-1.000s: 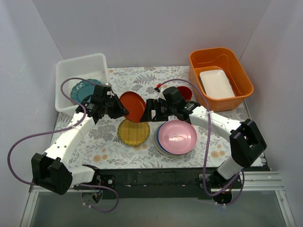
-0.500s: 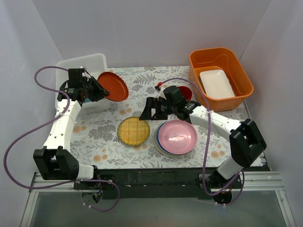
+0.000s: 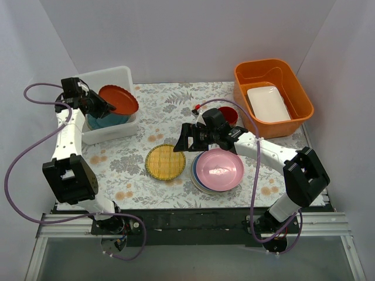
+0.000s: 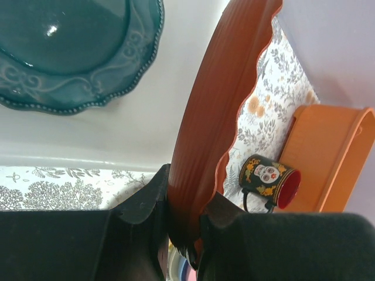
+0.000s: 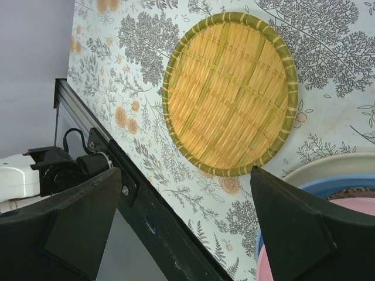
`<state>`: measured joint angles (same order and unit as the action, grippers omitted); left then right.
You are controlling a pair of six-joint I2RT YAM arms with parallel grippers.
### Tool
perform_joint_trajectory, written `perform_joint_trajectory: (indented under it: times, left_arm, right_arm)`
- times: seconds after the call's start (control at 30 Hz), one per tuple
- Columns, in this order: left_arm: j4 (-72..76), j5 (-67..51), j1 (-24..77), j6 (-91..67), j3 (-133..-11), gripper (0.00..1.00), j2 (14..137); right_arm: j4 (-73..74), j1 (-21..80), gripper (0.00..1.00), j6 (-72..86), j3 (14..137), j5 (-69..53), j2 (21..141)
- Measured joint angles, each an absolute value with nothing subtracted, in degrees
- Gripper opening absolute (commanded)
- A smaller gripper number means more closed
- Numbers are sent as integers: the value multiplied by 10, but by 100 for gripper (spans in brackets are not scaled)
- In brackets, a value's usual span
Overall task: Place the plates into the plastic bin on the countertop
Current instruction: Place the plate in the plastic bin.
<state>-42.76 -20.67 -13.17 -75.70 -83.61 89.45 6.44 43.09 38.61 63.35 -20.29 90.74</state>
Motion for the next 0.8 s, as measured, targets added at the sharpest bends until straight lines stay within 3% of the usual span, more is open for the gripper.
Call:
perform_joint_trajectory:
  times: [0.27, 0.8]
  left_arm:
    - [-425, -219, -160, -762, -895, 0, 934]
    - [-411, -224, -194, -758, -886, 0, 949]
  right_arm:
    - [61, 431, 98, 388, 634, -205, 908]
    - [58, 431, 96, 388, 639, -212, 924]
